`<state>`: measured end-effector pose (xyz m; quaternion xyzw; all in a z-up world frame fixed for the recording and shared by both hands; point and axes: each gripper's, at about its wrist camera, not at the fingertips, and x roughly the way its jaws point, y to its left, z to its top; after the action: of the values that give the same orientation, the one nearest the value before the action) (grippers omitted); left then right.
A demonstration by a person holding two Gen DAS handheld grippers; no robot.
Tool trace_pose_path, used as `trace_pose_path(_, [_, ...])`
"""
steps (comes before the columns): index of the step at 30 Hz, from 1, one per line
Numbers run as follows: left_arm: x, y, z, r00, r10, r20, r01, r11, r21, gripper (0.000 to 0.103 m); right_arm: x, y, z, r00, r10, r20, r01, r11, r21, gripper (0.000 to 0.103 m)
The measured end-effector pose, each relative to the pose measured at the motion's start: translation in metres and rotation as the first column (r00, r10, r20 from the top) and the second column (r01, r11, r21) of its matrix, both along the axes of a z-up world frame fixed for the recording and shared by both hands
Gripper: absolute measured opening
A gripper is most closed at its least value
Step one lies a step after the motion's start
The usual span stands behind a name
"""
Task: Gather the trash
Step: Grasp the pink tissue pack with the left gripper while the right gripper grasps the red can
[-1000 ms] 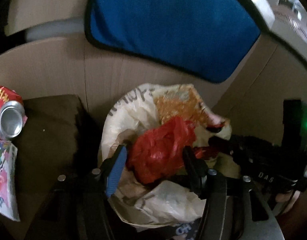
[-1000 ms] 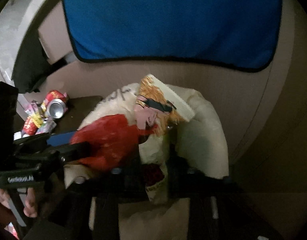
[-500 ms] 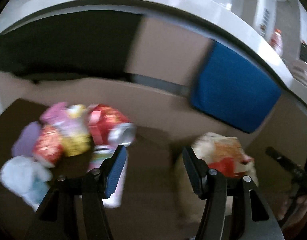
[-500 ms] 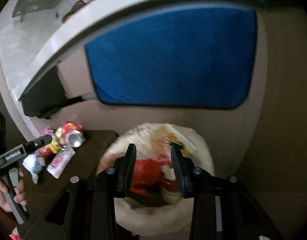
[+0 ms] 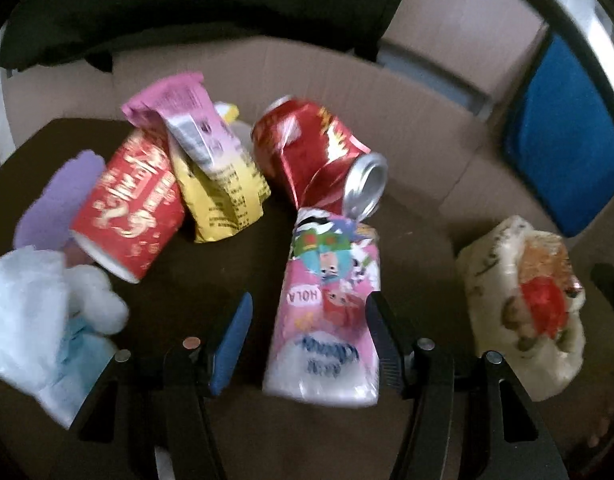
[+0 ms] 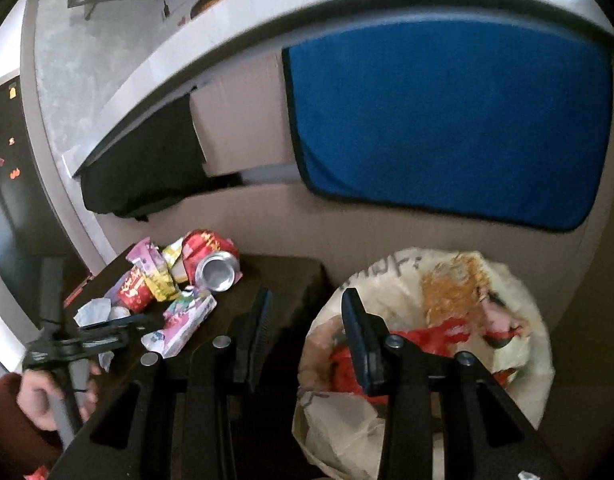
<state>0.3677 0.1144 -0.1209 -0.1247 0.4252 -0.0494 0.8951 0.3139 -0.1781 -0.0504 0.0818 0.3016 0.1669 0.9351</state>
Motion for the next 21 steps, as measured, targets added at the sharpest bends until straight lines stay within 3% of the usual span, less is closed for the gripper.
trace_pose_path(4, [0.01,-0.017,-0.007,0.999,-0.041,0.0,0.041,0.999,0.003,0.061,0.006,0.0,-0.012,0.999,-0.005,-0.031,0.005,1.0,-0.007,0.034])
trace_pose_path(7, [0.013,-0.033,-0.008,0.999,-0.048,-0.002,0.048,0.994,0.097,0.061,0.012,0.0,-0.02,0.998,-0.005,-0.059,0.005,1.0,-0.004,0.034])
trace_pose_path(9, [0.013,-0.038,-0.004,0.999,-0.047,-0.01,0.047,0.992,0.116,0.057,0.013,0.002,-0.022,0.997,-0.002,-0.071,0.002,1.0,-0.004,0.034])
trace_pose_path(10, [0.01,-0.035,-0.003,0.999,-0.038,-0.011,0.039,0.994,0.102,0.05,0.014,0.004,-0.023,0.997,0.001,-0.076,-0.001,1.0,-0.007,0.034])
trace_pose_path(13, [-0.006,-0.019,0.008,1.0,-0.011,-0.008,0.011,0.999,0.033,0.045,0.015,0.014,-0.024,0.997,0.018,-0.076,-0.02,1.0,-0.024,0.034])
trace_pose_path(17, [-0.044,0.008,0.032,0.997,0.039,0.067,-0.037,0.999,-0.023,0.043,0.018,0.033,-0.02,0.997,0.055,-0.062,-0.058,0.997,-0.046,0.034])
trace_pose_path(21, [-0.081,0.046,0.054,0.978,0.154,0.137,-0.149,0.988,-0.05,0.043,0.03,0.063,-0.016,0.991,0.115,-0.063,-0.117,0.993,-0.027,0.036])
